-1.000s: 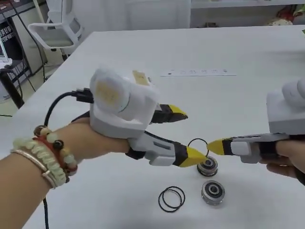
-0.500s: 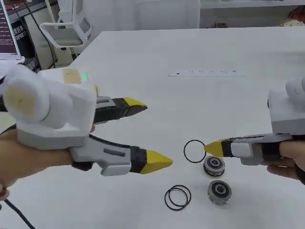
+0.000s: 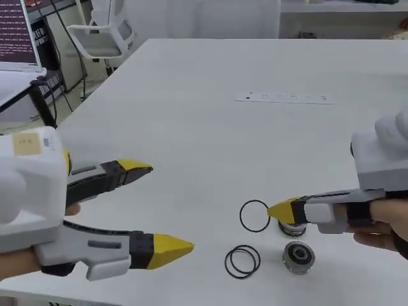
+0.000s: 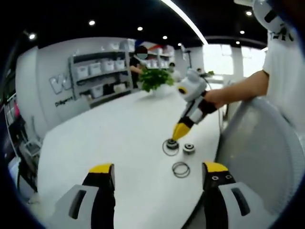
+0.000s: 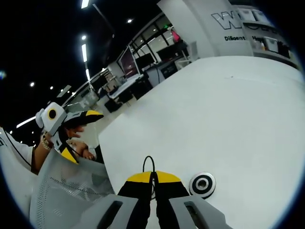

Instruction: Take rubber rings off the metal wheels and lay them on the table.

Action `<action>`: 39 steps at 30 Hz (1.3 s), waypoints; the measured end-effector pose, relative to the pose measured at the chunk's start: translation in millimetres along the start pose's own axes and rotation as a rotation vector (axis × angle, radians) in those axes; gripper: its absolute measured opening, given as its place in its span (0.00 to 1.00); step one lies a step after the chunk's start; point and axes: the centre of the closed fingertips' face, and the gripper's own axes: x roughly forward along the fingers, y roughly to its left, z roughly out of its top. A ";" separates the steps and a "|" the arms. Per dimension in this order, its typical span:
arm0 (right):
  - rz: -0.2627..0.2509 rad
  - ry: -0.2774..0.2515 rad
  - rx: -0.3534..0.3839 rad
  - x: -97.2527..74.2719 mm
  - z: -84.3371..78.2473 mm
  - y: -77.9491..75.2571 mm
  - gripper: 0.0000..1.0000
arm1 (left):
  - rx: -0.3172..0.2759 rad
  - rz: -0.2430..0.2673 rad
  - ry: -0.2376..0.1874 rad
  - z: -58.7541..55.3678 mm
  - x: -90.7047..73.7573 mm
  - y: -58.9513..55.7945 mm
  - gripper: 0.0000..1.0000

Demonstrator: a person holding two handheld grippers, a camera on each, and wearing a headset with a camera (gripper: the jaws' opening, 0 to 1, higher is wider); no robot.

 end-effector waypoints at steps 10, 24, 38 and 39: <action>0.023 0.093 -0.017 11.0 -20.9 5.0 0.00 | -0.037 -0.003 0.021 -11.1 5.3 -9.5 0.78; 0.026 0.184 -0.037 21.5 -43.2 2.7 0.00 | -0.061 0.012 0.065 -23.9 5.7 -7.8 0.75; -0.015 0.200 -0.044 24.6 -46.3 -11.0 0.00 | -0.063 0.007 0.084 -27.9 6.4 -8.1 0.72; -0.015 0.201 -0.044 24.7 -46.6 -11.0 0.00 | -0.062 0.008 0.085 -28.0 6.4 -8.0 0.72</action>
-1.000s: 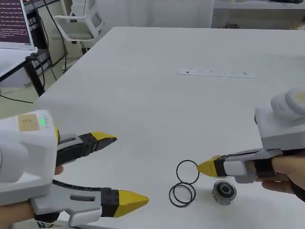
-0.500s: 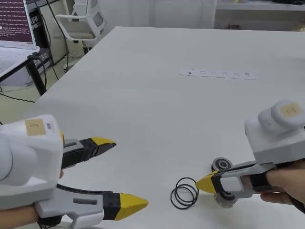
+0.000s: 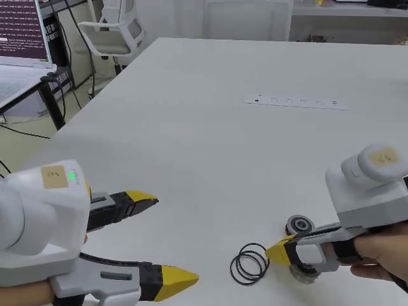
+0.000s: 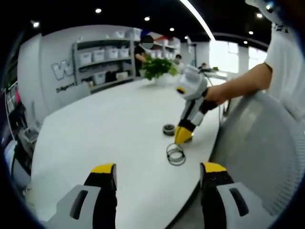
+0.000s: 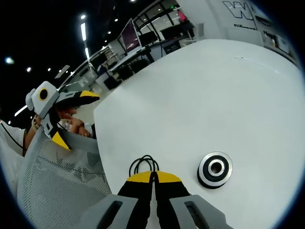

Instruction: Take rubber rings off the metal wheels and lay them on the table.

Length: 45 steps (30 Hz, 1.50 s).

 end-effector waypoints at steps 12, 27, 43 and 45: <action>-0.018 0.019 -0.047 1.9 -2.1 -2.0 0.01 | -0.004 0.006 -0.001 0.1 0.3 1.6 0.71; -0.037 0.069 -0.158 2.5 -7.0 2.7 0.05 | 0.003 0.009 0.004 -1.0 0.2 2.1 0.71; -0.088 0.103 -0.257 -2.0 -8.5 -2.9 0.17 | 0.008 0.021 0.010 -2.8 -1.1 4.2 0.70; -0.096 0.094 -0.250 -4.9 -6.2 -5.5 0.17 | 0.009 0.021 0.011 -2.9 -1.1 4.2 0.70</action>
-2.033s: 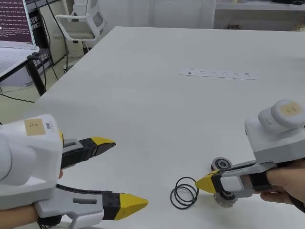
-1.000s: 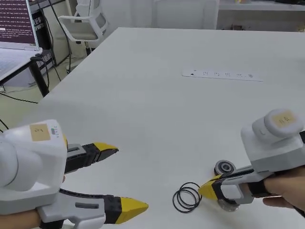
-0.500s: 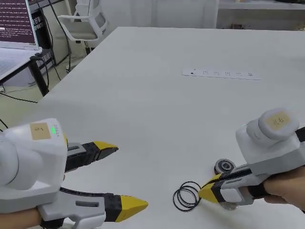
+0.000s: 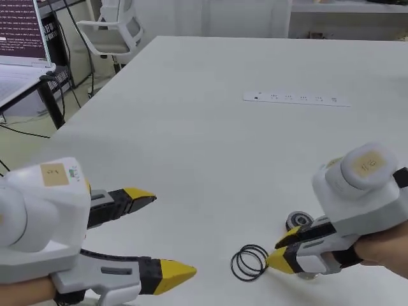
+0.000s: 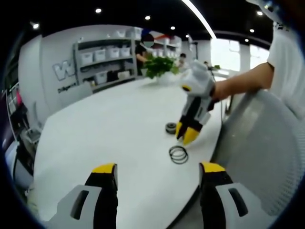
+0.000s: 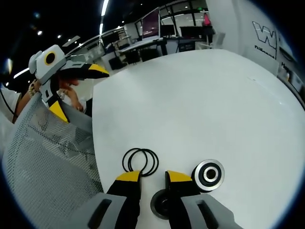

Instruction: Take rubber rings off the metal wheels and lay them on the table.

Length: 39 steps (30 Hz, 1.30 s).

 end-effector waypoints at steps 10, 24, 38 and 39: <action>-0.064 -0.119 0.056 -20.7 19.2 -20.3 0.22 | 0.005 0.000 0.003 0.3 -0.5 -0.6 0.71; -0.125 -0.301 0.299 -55.1 28.0 -58.0 0.23 | 0.123 -0.009 0.037 10.2 0.5 -3.2 0.71; -0.178 -0.239 0.339 -52.9 1.3 -74.5 0.23 | 0.241 -0.096 -0.075 89.0 18.7 -14.7 0.75; -0.170 -0.239 0.334 -52.9 1.2 -73.1 0.24 | 0.254 -0.104 -0.083 94.6 21.2 -15.1 0.75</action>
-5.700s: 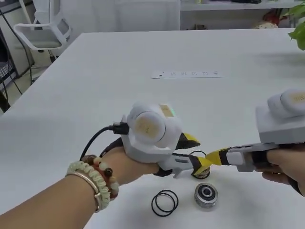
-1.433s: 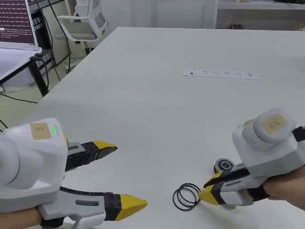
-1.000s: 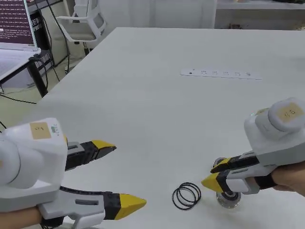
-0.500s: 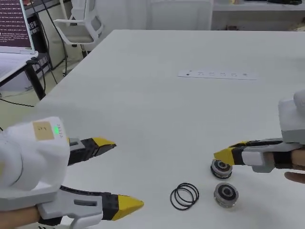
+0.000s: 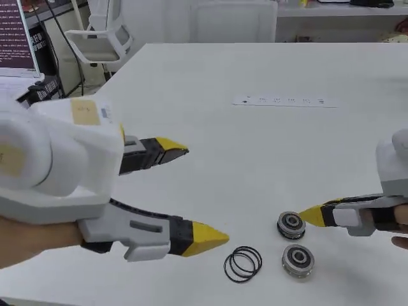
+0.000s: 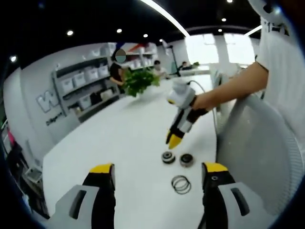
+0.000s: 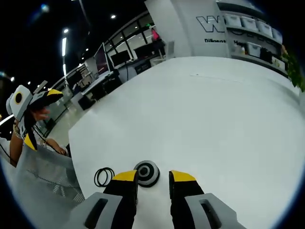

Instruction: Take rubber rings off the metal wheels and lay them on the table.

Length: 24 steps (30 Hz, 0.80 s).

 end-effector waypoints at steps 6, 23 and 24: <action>0.022 -0.031 -0.031 -3.1 2.4 1.8 0.32 | 0.031 -0.076 -0.055 26.1 17.8 -5.1 0.73; 0.027 0.070 -0.204 5.1 -21.2 2.8 0.31 | 0.082 -0.156 -0.193 81.0 97.2 2.5 0.58; 0.028 0.074 -0.206 5.9 -22.5 2.3 0.31 | 0.098 -0.163 -0.176 77.4 101.8 1.1 0.56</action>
